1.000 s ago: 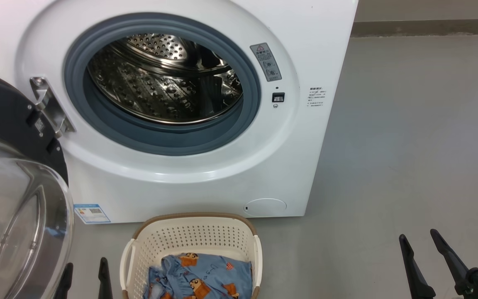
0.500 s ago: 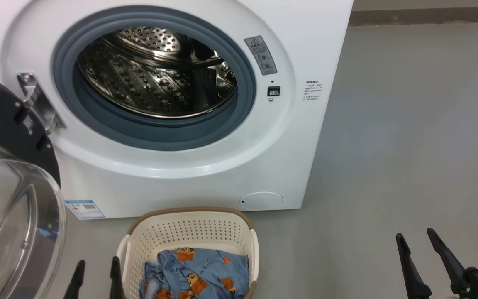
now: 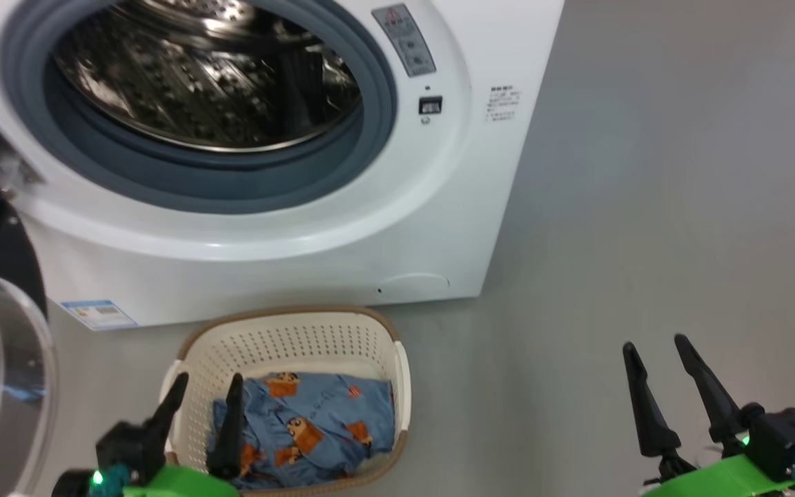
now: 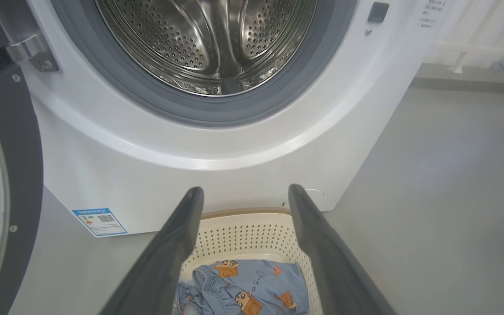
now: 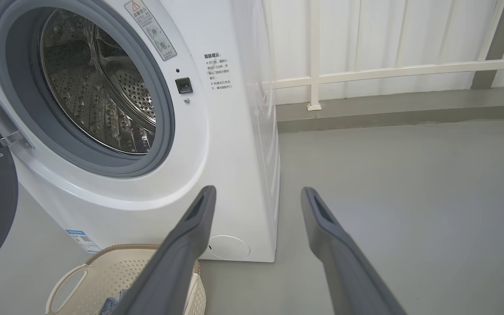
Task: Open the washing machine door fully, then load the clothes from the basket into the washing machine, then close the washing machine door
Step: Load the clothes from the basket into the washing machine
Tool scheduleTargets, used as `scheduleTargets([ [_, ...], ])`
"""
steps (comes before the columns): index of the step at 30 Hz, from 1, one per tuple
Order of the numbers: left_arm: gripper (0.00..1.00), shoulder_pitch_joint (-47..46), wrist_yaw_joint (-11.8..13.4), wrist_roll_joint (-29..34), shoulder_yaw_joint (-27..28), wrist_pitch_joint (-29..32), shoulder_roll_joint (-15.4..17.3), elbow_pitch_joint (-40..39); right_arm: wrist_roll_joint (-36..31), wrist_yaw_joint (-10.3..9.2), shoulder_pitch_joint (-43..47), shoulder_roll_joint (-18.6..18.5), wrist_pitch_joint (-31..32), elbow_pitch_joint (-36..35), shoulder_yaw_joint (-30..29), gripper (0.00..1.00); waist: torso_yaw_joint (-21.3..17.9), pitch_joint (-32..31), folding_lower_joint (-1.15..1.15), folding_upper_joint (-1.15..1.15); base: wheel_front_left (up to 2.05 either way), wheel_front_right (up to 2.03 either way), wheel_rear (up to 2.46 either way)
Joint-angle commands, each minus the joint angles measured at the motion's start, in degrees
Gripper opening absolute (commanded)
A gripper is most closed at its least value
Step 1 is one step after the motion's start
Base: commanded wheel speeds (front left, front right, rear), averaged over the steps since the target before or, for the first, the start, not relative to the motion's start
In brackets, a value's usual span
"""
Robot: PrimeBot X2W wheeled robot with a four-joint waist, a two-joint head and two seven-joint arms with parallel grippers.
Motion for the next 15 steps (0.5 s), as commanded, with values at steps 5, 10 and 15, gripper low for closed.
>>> scheduleTargets([
  [5,1.00,-6.2,-0.8,-3.0,2.0,4.2,1.6,2.4,-0.6,0.09,-4.6,0.8,-0.7,-1.3,3.2,1.00,-5.0,8.7,0.00,0.00,0.00,0.00,0.00],
  [10,1.00,-10.5,-1.3,-4.4,1.4,8.4,4.4,6.7,-0.2,0.09,-8.0,1.7,-0.7,-0.7,5.4,1.00,-8.0,13.9,0.00,0.00,0.00,0.00,0.00],
  [15,1.00,-14.1,-1.7,-7.0,0.4,12.4,6.0,11.7,0.9,0.09,-10.7,2.0,-0.7,0.1,7.5,1.00,-10.5,17.9,0.00,0.00,0.00,0.00,0.00],
])
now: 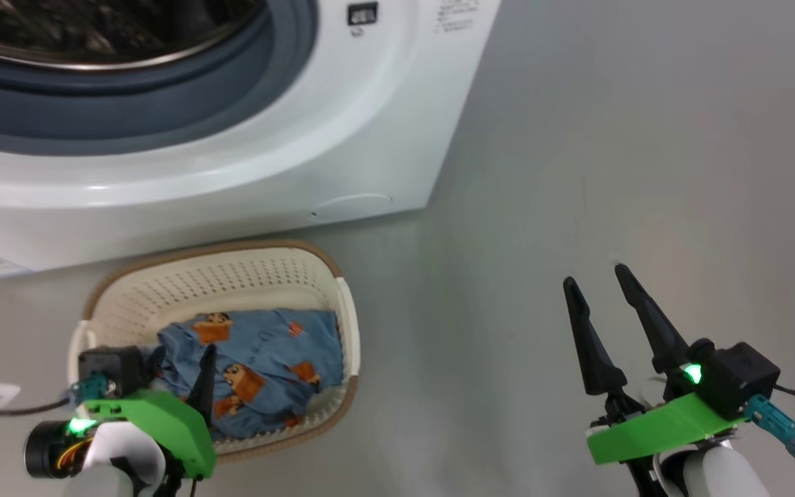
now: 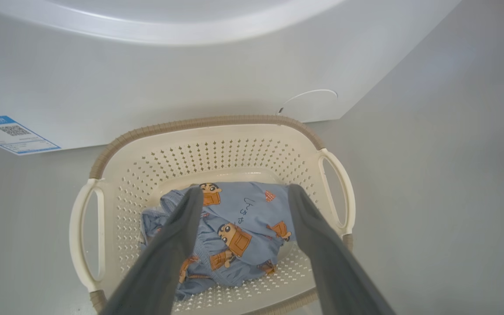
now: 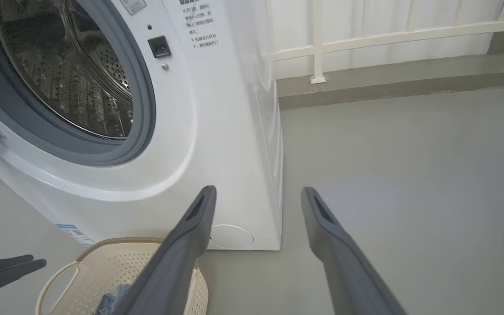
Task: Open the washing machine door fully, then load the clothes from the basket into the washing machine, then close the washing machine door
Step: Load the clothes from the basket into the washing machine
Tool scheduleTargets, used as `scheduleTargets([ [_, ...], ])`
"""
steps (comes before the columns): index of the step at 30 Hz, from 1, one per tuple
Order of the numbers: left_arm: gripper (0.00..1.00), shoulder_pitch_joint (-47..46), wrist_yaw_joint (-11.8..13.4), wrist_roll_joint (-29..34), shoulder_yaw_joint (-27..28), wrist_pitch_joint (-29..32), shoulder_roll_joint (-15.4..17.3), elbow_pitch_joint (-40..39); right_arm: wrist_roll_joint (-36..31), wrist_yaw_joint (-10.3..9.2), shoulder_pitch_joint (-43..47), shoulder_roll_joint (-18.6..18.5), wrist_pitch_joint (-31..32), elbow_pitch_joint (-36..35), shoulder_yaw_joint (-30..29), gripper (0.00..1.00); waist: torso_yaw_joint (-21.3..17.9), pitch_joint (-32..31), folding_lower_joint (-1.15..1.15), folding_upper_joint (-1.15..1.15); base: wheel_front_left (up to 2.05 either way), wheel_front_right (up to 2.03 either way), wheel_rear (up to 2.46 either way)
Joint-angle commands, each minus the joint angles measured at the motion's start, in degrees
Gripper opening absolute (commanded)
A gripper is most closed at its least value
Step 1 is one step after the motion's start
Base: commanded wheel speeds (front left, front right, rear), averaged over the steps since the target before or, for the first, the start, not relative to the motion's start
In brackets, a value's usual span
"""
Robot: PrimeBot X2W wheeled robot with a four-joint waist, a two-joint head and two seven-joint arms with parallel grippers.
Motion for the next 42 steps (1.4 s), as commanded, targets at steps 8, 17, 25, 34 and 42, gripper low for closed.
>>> scheduleTargets([
  [8,1.00,-6.9,-0.4,-2.8,0.6,2.6,2.8,6.9,2.3,0.09,-4.1,0.2,-0.7,-1.1,3.8,1.00,-7.2,10.6,0.00,0.00,0.00,0.00,0.00],
  [17,1.00,-13.3,-0.2,-4.4,1.1,4.0,4.0,15.3,2.2,0.09,-6.3,0.2,-0.7,-1.7,5.3,1.00,-8.6,16.7,0.00,0.00,0.00,0.00,0.00],
  [25,1.00,-18.8,0.2,-6.1,2.5,5.0,5.0,21.5,1.4,0.09,-7.8,0.2,-0.7,-2.5,4.8,1.00,-8.8,21.9,0.00,0.00,0.00,0.00,0.00],
  [34,1.00,-22.3,-0.1,-7.0,2.1,4.1,5.9,26.4,0.3,0.09,-8.6,0.2,-0.7,-3.2,4.3,1.00,-8.6,24.3,0.00,0.00,0.00,0.00,0.00],
  [42,1.00,-24.0,-0.3,-8.1,1.2,3.0,6.4,29.8,-0.1,0.09,-8.4,0.2,-0.7,-3.3,4.7,1.00,-8.6,25.0,0.00,0.00,0.00,0.00,0.00],
])
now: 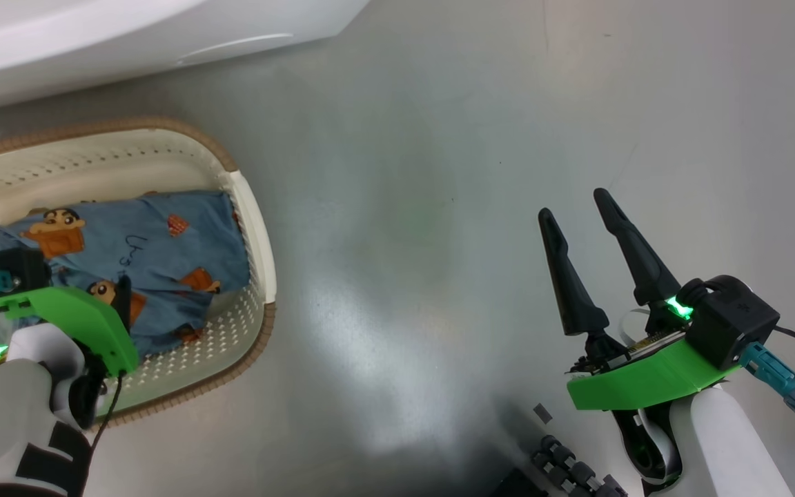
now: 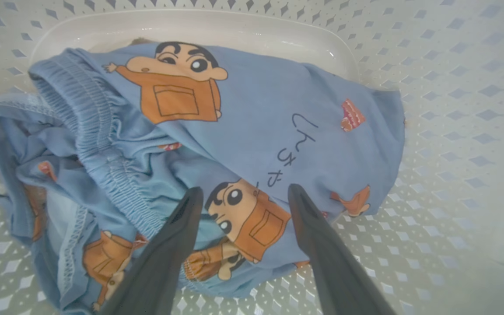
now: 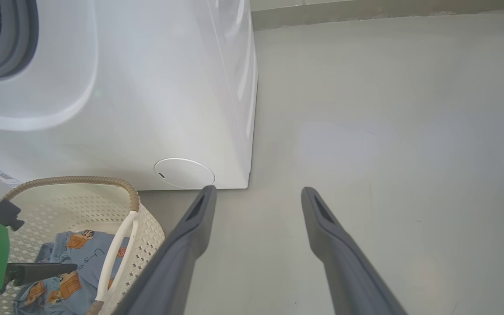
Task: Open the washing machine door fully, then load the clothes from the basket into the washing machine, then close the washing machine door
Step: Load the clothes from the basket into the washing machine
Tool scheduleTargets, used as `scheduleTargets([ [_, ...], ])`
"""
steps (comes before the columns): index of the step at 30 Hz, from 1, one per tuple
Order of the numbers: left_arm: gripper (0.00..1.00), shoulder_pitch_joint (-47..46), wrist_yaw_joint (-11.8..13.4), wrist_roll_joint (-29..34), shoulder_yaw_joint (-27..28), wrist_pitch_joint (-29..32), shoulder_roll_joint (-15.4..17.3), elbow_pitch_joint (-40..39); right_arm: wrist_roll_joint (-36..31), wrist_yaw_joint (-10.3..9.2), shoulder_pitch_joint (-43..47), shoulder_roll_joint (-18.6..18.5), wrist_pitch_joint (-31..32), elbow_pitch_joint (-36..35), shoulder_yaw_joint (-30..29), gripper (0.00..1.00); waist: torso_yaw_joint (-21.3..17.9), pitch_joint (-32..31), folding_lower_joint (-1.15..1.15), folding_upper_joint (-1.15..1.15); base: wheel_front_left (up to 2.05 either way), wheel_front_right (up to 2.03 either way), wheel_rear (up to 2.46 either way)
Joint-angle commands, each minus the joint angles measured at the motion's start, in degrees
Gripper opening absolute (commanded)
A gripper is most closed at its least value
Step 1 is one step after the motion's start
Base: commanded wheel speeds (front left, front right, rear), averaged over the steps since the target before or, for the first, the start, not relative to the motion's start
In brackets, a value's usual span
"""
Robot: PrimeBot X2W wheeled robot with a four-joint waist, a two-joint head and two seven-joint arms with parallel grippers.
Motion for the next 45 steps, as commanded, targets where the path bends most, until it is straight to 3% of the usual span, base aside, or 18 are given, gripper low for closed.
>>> scheduleTargets([
  [1,1.00,0.4,-0.2,-0.6,1.1,-0.6,1.9,-0.1,-0.3,0.09,0.7,0.1,-0.7,-1.4,1.4,1.00,-0.2,0.2,0.00,0.00,0.00,0.00,0.00],
  [23,1.00,-5.5,-0.4,-3.7,-2.4,-2.0,4.3,3.2,-0.7,0.09,0.7,0.1,-0.7,-2.4,1.0,1.00,-1.4,5.9,0.00,0.00,0.00,0.00,0.00],
  [36,1.00,-8.9,-0.4,-3.9,-5.0,-3.7,4.0,5.7,-1.1,0.09,0.4,0.1,-0.7,-3.6,-0.2,1.00,-1.5,8.2,0.00,0.00,0.00,0.00,0.00],
  [39,0.44,-9.5,-0.4,-3.8,-5.5,-4.4,3.9,6.6,-1.2,0.09,0.6,0.1,-0.7,-3.9,-0.7,1.00,-1.5,8.6,0.00,0.00,0.00,0.00,0.00],
  [40,0.16,-9.6,-0.4,-3.8,-5.7,-4.7,3.8,6.8,-1.2,0.09,0.6,0.1,-0.7,-4.0,-0.8,1.00,-1.5,8.7,0.00,0.00,0.00,0.00,0.00],
  [41,0.00,-9.9,-0.4,-3.9,-5.9,-5.0,3.7,7.0,-1.2,0.09,0.6,0.1,-0.7,-4.1,-1.0,1.00,-1.4,8.8,0.00,0.00,0.00,0.00,0.00],
  [45,0.00,-10.6,-0.4,-4.2,-6.6,-6.4,3.2,7.8,-1.5,0.09,0.6,0.1,-0.7,-4.2,-1.7,1.00,-0.9,9.1,0.00,0.00,0.00,0.00,0.00],
])
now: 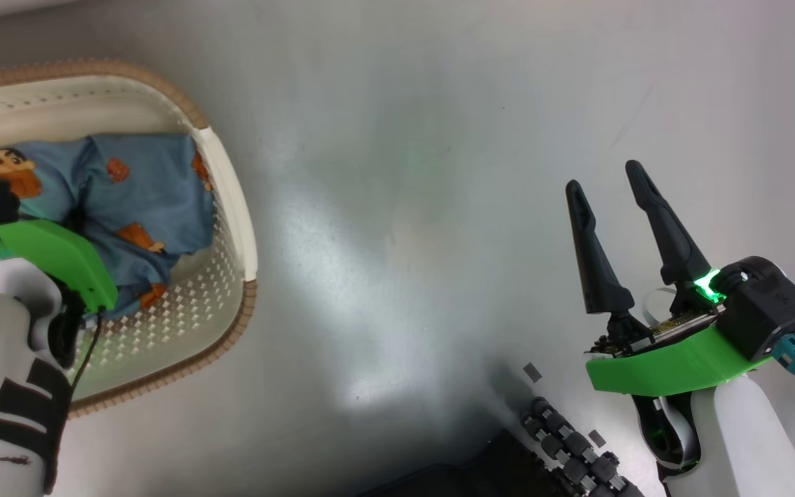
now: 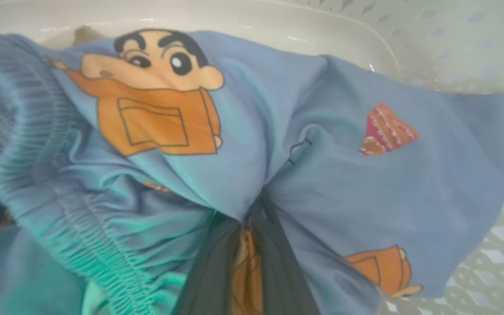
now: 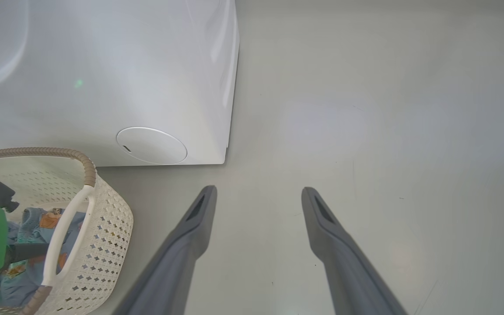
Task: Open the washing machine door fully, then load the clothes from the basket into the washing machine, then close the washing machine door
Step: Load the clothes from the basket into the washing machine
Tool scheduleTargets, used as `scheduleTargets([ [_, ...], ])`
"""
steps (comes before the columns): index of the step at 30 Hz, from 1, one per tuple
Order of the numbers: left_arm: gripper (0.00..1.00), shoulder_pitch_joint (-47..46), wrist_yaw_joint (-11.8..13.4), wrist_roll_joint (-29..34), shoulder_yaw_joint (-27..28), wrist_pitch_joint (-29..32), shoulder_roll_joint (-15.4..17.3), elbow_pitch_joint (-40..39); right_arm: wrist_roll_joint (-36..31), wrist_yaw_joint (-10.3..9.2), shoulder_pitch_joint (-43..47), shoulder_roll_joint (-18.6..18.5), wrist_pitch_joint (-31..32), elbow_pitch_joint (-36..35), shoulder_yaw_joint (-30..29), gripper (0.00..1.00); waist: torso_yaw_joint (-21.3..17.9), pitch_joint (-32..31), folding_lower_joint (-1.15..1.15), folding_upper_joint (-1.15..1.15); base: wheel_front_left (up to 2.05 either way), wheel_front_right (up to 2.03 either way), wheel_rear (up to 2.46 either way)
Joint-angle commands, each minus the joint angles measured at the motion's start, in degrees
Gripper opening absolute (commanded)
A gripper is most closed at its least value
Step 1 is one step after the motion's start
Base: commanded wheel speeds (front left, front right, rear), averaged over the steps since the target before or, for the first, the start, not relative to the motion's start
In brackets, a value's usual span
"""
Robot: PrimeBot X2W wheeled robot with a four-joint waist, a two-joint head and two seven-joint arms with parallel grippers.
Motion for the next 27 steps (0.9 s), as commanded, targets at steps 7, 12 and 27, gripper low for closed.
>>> scheduleTargets([
  [7,0.00,1.0,-0.1,-2.4,-0.3,-4.4,0.0,-0.1,-1.5,0.09,1.1,0.0,-0.3,-1.1,-0.3,1.00,2.5,-1.7,0.00,0.00,0.00,0.00,0.00],
  [12,0.00,3.3,-0.1,-4.3,-2.0,-7.8,-0.9,-1.7,-1.9,0.09,0.8,-0.2,-0.3,-1.0,-0.8,1.00,4.5,-4.9,0.00,0.00,0.00,0.00,0.00],
  [27,0.00,12.0,-0.1,-10.4,-4.7,-14.5,-3.1,-7.8,-2.3,0.09,3.9,-2.1,-0.3,-0.8,-3.6,1.00,10.5,-15.6,0.00,0.00,0.00,0.00,0.00],
])
